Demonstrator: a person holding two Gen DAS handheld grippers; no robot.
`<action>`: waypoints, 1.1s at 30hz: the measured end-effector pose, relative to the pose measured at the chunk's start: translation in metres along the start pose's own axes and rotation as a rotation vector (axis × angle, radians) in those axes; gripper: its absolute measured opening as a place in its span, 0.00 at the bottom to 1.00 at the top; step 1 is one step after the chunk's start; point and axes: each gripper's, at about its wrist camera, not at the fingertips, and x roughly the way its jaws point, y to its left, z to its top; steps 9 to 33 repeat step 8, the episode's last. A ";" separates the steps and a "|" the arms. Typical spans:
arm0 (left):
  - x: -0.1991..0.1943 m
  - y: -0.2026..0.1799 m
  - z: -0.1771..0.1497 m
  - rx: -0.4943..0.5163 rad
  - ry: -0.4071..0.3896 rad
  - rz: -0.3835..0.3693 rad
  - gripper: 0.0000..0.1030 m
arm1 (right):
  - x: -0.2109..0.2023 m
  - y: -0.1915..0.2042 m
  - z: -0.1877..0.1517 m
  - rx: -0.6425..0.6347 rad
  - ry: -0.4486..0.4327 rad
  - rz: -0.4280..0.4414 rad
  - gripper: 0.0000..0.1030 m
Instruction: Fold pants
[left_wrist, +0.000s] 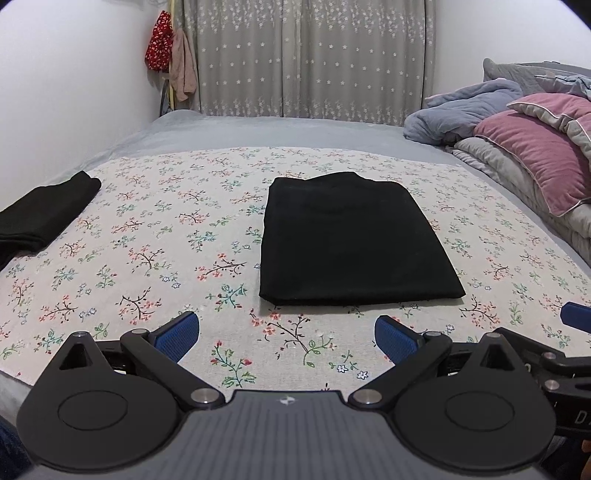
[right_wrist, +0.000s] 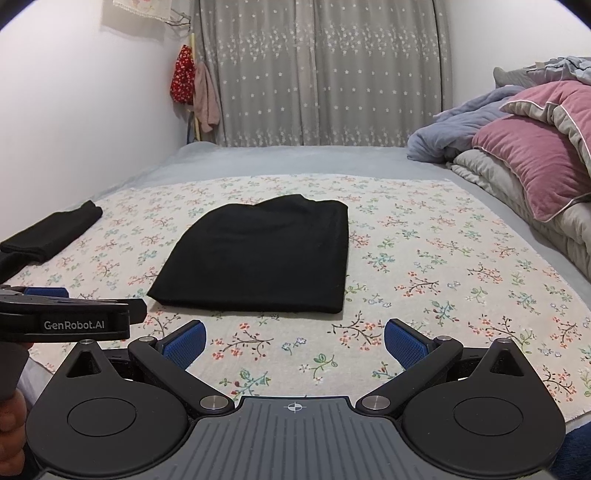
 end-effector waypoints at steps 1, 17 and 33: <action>0.001 0.000 0.000 0.000 0.003 0.002 0.99 | 0.000 0.000 0.000 -0.001 0.000 0.001 1.00; 0.002 0.001 0.000 -0.006 0.018 0.012 0.99 | 0.000 0.000 0.000 -0.003 -0.001 0.002 1.00; 0.002 0.001 0.000 -0.006 0.018 0.012 0.99 | 0.000 0.000 0.000 -0.003 -0.001 0.002 1.00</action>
